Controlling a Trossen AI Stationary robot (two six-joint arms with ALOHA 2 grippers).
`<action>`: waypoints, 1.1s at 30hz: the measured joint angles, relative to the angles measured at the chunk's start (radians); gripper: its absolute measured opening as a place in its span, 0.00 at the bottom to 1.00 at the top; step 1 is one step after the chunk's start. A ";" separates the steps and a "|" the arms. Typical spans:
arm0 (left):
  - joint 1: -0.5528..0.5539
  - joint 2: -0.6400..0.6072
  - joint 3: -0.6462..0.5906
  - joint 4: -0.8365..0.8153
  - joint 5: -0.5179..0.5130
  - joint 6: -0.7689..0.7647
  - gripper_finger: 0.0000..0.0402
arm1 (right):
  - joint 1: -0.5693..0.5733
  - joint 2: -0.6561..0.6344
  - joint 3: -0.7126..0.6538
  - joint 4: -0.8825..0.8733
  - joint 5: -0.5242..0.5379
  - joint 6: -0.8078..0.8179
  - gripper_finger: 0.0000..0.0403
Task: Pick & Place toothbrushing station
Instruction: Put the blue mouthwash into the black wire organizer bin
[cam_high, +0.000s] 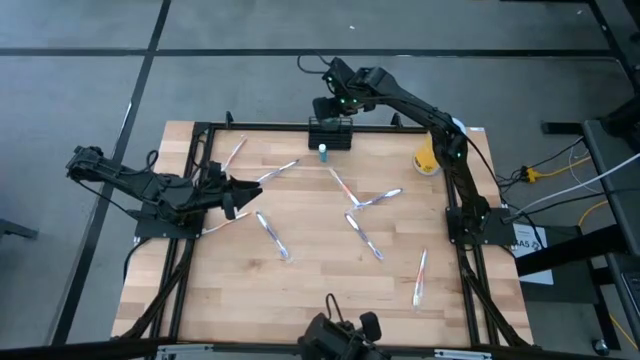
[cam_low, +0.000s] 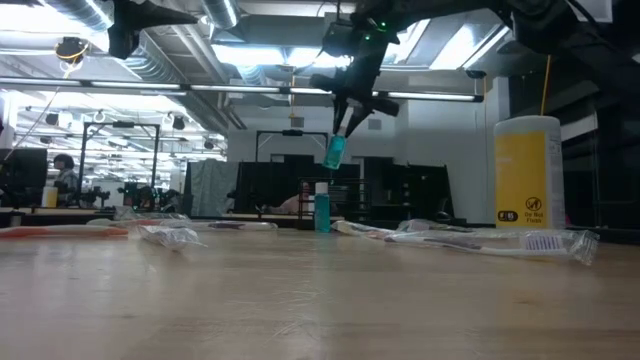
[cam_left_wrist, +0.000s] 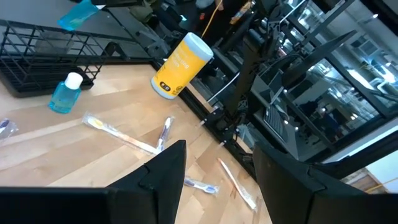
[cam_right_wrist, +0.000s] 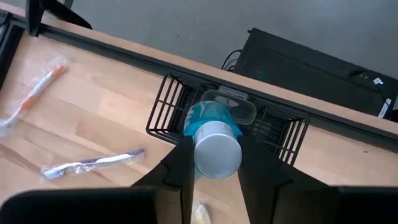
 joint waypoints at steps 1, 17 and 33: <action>0.000 0.000 0.000 0.000 0.000 0.000 0.46 | 0.000 0.000 0.000 -0.001 0.000 0.008 0.24; 0.000 0.000 0.000 0.045 0.025 0.036 0.46 | 0.008 0.044 -0.005 0.002 -0.001 0.011 0.24; 0.000 0.000 0.000 0.049 0.028 0.042 0.46 | 0.005 0.049 -0.004 0.015 0.038 -0.004 0.24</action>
